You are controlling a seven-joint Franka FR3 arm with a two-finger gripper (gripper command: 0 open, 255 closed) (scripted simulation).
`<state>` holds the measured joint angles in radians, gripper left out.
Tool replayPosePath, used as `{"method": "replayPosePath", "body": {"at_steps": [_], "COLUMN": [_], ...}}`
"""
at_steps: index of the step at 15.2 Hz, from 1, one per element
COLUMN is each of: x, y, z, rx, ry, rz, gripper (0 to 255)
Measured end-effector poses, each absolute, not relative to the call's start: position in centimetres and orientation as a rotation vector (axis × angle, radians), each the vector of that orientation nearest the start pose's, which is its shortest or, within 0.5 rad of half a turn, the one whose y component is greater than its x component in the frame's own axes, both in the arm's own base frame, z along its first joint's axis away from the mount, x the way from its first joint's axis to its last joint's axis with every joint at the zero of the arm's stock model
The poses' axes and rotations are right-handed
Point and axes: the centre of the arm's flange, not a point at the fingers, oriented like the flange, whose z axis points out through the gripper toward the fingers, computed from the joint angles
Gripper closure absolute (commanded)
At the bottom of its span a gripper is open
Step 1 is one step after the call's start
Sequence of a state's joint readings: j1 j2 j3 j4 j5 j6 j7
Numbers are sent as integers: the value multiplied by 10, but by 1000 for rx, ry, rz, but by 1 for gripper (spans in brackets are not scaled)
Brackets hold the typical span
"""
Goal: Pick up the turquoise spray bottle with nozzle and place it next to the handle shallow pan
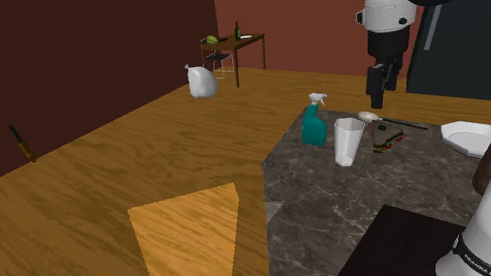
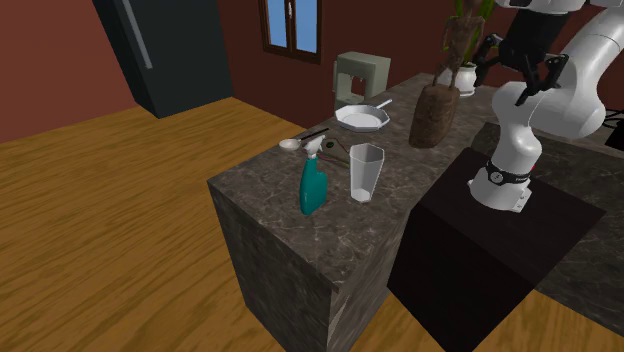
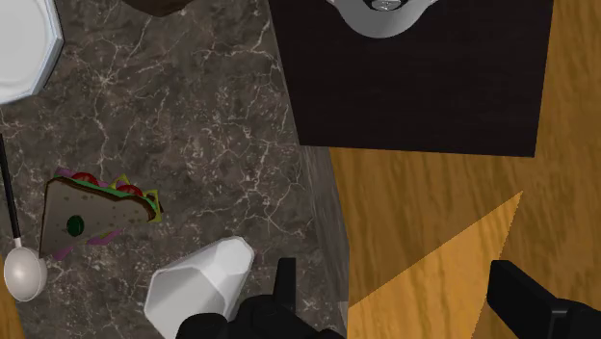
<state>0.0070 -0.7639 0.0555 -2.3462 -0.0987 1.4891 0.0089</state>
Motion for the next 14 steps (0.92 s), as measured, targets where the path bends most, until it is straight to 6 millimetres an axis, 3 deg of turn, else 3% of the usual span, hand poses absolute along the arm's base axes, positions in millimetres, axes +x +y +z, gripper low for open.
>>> {"method": "replayPosePath", "body": {"at_steps": [4, 14], "x": [322, 415], "y": [-8, -96], "z": [577, 542], "rx": [-3266, -3213], "ry": [-64, -110], "rz": [144, 124], "gripper": [0, 0]}}
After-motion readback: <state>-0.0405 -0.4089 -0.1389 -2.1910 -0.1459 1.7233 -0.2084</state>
